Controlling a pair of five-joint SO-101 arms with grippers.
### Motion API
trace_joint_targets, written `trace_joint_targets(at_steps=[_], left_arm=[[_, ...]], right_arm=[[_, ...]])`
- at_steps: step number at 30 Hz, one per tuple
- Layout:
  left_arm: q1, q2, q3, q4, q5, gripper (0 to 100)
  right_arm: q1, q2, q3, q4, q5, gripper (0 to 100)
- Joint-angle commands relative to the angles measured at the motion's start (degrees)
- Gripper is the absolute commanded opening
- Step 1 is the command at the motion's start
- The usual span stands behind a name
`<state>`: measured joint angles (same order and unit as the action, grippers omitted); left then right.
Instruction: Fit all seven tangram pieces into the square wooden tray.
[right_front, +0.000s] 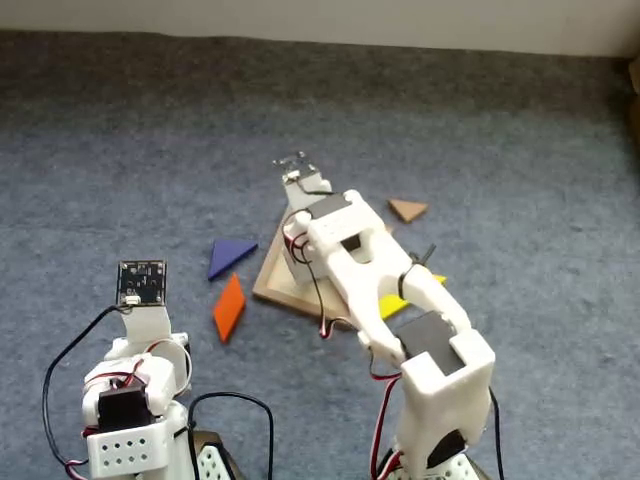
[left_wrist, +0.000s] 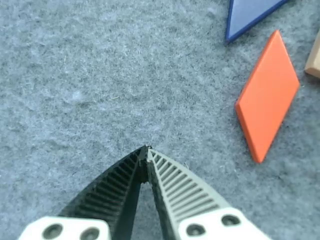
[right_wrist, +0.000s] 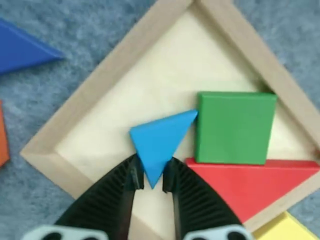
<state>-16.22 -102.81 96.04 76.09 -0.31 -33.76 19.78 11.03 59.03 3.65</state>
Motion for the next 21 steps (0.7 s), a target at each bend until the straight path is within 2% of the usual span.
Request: trace_joint_targets(at_steps=[1,5,13,21], left_arm=[[-0.5,-1.5,1.1,0.3,-0.2,1],[-0.5,-1.5,1.1,0.3,-0.2,1],[-0.5,-1.5,1.1,0.3,-0.2,1],[-0.5,-1.5,1.1,0.3,-0.2,1]], right_arm=[[1.7,-2.8,-1.2,2.4,3.8,0.6],[4.0,-10.5,-0.4,2.5,6.9,0.6],[5.0,-22.7,10.5,0.4,12.1,0.6],[9.7,-31.3,16.4,0.5,19.9,0.6]])
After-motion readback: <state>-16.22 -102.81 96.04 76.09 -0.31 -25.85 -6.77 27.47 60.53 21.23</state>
